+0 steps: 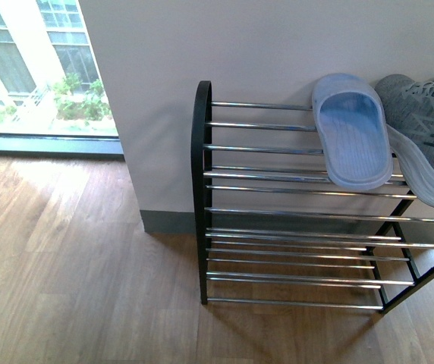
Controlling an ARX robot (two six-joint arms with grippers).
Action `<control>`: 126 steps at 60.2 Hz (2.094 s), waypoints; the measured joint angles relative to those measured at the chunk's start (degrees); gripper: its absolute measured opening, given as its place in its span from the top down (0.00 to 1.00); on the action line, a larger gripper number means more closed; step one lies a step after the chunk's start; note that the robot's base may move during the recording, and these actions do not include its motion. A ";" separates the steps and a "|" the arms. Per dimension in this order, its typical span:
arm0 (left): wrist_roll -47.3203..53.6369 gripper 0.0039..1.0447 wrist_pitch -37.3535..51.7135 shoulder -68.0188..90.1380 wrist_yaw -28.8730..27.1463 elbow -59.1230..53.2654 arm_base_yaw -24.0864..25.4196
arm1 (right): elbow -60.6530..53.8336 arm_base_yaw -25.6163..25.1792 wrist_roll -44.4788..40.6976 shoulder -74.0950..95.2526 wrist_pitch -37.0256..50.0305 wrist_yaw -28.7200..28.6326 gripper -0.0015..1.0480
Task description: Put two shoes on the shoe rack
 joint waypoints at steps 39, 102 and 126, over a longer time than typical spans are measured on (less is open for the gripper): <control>0.00 0.99 0.00 0.00 0.00 0.00 0.00 | 0.00 0.00 0.00 -14.53 -14.03 0.02 0.99; 0.00 0.99 0.00 0.00 0.00 0.00 0.00 | 0.00 0.09 0.00 -28.74 -28.52 0.09 0.65; -0.02 0.99 0.00 -0.07 -0.04 0.00 0.00 | 0.00 0.09 0.00 -28.81 -28.55 -0.11 0.07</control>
